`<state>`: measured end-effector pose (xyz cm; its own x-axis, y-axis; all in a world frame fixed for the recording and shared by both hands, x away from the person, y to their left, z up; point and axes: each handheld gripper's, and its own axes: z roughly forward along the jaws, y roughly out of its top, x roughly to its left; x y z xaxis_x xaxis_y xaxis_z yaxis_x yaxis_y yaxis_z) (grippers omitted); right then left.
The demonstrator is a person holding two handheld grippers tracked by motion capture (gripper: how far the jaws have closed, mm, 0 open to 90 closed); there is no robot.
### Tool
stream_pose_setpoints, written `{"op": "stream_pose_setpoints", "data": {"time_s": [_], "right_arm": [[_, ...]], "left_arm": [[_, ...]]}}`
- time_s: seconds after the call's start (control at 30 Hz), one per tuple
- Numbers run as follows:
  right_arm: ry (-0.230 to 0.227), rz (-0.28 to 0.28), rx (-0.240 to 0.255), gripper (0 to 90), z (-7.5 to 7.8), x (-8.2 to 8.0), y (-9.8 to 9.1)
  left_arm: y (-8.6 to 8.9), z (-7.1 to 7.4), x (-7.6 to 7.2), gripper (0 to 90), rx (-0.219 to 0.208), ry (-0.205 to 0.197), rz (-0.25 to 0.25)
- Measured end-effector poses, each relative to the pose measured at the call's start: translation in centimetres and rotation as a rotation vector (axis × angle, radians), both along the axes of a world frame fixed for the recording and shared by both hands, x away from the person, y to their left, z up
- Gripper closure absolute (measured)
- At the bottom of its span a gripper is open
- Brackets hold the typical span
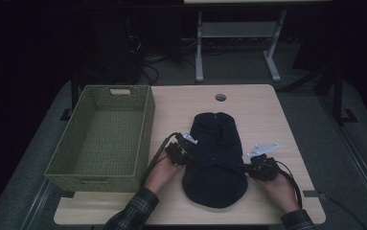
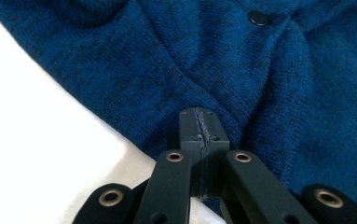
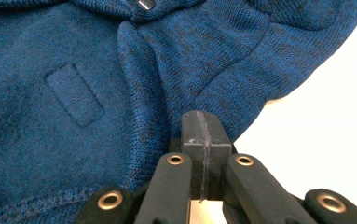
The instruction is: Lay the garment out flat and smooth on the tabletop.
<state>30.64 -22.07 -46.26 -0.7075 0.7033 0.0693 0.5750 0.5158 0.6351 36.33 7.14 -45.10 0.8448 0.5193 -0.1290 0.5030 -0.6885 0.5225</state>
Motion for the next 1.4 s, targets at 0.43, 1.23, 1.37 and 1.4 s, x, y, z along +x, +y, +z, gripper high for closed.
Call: {"op": "stream_pose_setpoints", "data": {"time_s": [0.43,1.23,1.37,1.4], "right_arm": [[0.012,0.036,0.003,89.8,0.1,-2.9,-0.6],[0.021,0.043,0.000,89.7,0.2,-5.3,-1.5],[0.020,0.044,0.004,89.7,0.1,-5.3,-1.5],[0.020,0.044,0.004,89.7,0.1,-5.3,-1.5]], "left_arm": [[-0.1,0.0,-2.9,90.0,-0.010,0.003,-0.062],[-0.5,-0.1,-5.4,90.0,-0.027,0.032,-0.107],[-0.6,0.0,-5.4,90.0,-0.022,0.028,-0.110],[-0.6,0.0,-5.4,89.9,-0.022,0.028,-0.110]]}}
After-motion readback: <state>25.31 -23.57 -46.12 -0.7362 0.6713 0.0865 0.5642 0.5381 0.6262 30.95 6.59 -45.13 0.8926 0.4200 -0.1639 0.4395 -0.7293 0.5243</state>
